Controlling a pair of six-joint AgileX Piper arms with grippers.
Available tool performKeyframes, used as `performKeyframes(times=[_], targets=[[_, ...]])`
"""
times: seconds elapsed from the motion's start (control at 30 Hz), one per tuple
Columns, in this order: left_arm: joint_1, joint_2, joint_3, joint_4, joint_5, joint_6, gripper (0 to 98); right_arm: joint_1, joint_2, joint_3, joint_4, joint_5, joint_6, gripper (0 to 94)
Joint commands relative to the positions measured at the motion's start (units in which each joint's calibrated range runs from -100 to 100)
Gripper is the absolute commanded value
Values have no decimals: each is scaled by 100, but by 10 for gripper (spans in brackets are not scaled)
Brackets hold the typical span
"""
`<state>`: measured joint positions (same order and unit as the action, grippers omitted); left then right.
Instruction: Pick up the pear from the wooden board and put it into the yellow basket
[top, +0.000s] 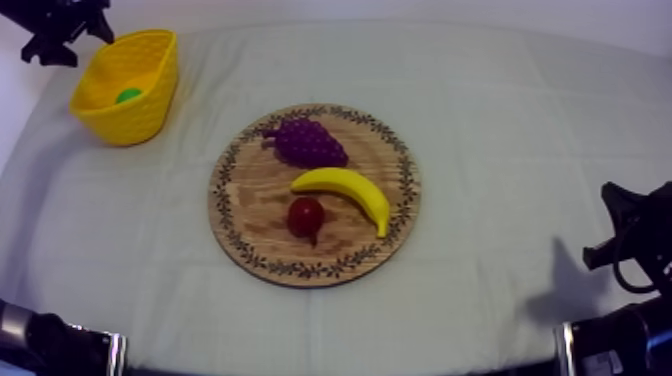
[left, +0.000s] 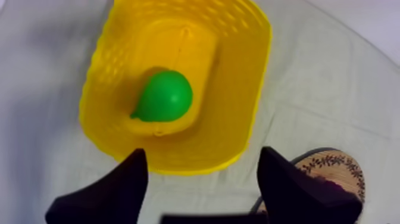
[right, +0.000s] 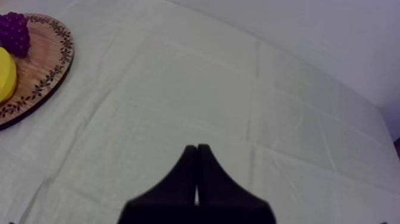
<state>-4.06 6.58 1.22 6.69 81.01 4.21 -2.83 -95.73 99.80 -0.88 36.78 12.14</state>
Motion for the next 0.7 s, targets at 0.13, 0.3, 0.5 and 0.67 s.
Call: performKeyframes(times=[0.13, 0.3, 0.5, 0.67], targets=[[4, -1210, 1026, 83, -97, -27, 649, -1, -3, -2, -2, -1, 0, 2], [-1, -2008, 1754, 169, -215, -56, 621, -1, -3, -2, -2, -1, 0, 2], [-3, -2912, 2524, 195, -312, -36, 595, -1, -3, -2, -2, -1, 0, 2], [-3, -3666, 3302, 204, -689, -83, 565, -1, -3, -2, -2, -1, 0, 2]])
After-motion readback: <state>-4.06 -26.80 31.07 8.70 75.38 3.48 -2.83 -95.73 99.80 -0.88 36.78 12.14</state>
